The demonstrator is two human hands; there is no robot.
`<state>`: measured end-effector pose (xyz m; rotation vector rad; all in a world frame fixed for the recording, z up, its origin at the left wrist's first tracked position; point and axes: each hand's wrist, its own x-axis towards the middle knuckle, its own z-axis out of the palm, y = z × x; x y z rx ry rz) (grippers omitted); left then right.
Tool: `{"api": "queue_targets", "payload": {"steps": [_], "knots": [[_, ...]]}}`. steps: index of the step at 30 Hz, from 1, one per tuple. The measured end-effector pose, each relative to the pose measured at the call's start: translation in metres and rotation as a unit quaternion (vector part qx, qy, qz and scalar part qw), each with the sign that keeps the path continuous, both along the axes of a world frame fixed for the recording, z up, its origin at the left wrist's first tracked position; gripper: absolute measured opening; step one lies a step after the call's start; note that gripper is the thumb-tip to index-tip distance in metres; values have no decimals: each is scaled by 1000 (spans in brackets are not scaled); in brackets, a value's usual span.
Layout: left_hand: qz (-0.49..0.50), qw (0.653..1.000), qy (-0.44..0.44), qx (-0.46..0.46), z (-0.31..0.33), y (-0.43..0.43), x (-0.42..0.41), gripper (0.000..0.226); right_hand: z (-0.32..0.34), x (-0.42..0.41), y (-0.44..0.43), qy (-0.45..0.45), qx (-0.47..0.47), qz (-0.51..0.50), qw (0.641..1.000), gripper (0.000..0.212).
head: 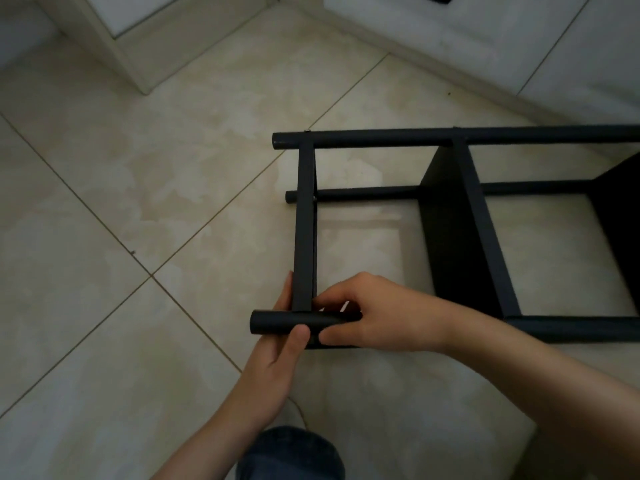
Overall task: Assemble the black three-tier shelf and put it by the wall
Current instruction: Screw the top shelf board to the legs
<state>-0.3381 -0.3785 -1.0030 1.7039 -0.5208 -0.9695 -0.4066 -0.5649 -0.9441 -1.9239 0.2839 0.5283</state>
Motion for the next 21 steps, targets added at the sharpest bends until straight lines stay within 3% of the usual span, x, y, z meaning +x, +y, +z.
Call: {"api": "queue_targets", "payload": {"steps": [3,6,10,16,21], "knots": [[-25,999,-24,2,5,0,3,99,0,4,-5,30,25,-34,999,20],[-34,999,-26,3,6,0,5,110,0,14,-11,91,81,-74,990,23],[-38,999,-21,4,4,2,6,99,-12,28,-9,135,106,-83,982,19],[-45,999,-13,-14,3,1,9,102,-19,36,-9,200,167,-112,959,16],[-41,999,-3,-5,0,4,8,77,-22,44,-7,232,160,-111,953,19]]}}
